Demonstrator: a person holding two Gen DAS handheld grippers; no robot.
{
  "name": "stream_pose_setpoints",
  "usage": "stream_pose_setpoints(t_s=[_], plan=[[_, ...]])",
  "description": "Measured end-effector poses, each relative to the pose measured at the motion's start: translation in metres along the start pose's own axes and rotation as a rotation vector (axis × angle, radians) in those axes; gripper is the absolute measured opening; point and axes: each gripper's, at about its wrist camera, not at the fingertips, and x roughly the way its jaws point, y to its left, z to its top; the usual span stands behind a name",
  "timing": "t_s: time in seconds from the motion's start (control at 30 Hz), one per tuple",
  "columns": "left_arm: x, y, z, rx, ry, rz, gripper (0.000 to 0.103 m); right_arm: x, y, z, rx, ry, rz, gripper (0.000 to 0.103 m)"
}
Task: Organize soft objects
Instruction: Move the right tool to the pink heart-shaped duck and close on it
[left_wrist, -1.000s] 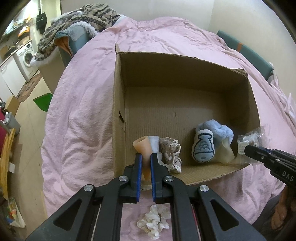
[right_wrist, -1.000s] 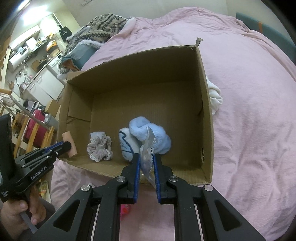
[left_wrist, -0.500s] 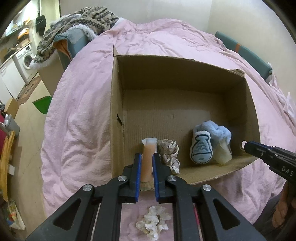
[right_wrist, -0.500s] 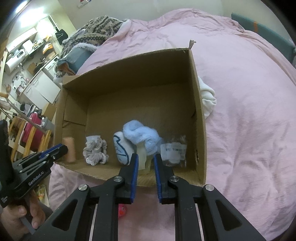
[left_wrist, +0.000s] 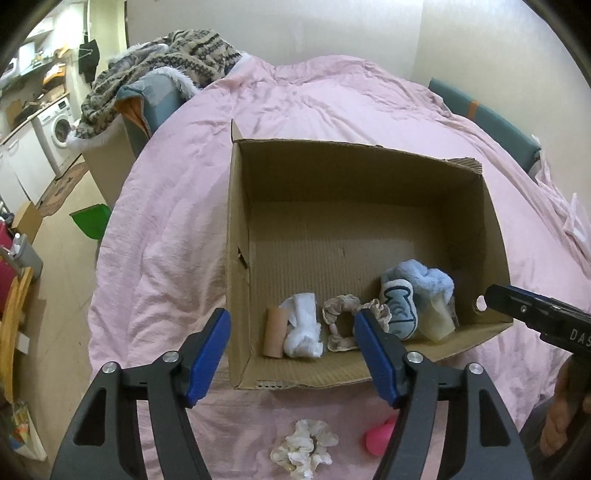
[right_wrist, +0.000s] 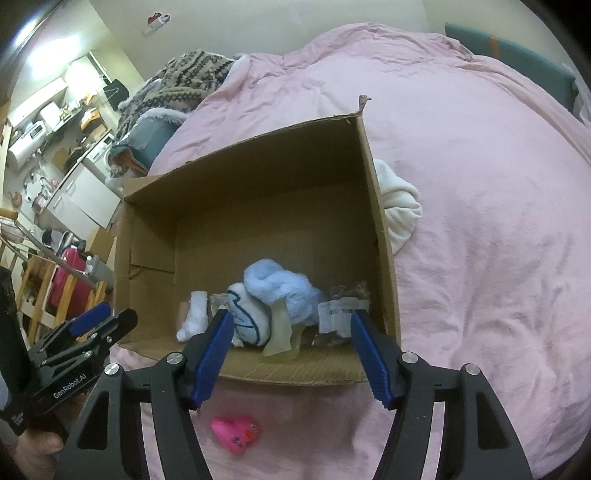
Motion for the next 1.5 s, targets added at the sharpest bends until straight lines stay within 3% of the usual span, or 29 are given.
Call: stream_pose_setpoints(t_s=[0.53,0.97,1.5], plan=[[-0.026,0.007,-0.010,0.023,-0.028,0.054,0.067,-0.019,0.005,-0.013,0.002,-0.004,0.026,0.069],[-0.040,0.013,-0.039,-0.043,0.044,0.052,0.067,-0.032,0.012,-0.039,-0.011,0.019,0.052,0.069],[-0.031,0.031,-0.066,-0.173,0.174,0.055,0.067,-0.007,0.021,-0.064,0.031,0.155,0.090,0.069]])
